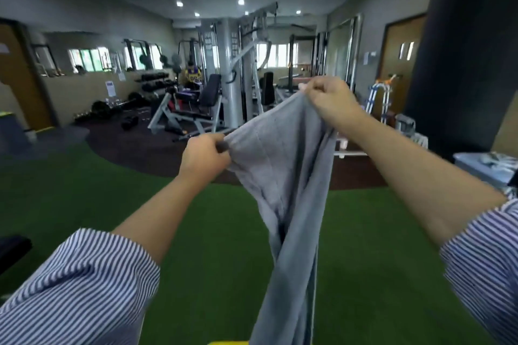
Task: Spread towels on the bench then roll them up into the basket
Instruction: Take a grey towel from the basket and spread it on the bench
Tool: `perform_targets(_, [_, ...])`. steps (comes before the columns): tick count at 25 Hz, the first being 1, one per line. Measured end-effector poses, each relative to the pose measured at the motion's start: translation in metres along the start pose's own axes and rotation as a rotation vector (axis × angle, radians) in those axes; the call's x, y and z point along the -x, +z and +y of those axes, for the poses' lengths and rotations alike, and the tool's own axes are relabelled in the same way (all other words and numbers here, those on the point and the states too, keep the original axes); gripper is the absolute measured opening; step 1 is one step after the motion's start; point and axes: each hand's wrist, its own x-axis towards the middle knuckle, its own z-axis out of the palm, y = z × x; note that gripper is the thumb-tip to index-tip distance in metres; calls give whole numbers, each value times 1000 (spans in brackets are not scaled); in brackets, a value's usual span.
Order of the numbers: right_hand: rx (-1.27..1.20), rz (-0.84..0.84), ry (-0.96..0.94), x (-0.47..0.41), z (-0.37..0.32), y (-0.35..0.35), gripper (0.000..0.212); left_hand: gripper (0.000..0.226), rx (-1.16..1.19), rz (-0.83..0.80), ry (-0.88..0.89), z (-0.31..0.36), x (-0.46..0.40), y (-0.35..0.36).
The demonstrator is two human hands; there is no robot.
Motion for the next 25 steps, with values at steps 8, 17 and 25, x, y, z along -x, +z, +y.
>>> perform_targets(8, [453, 131, 69, -32, -13, -88, 14, 37, 684, -41, -205, 111, -62, -38])
perform_targets(17, [135, -204, 181, 76, 32, 36, 40, 25, 1175, 33, -654, 141, -78, -7])
perform_targets(25, [26, 7, 184, 51, 19, 75, 17, 25, 1116, 85, -562, 120, -76, -14])
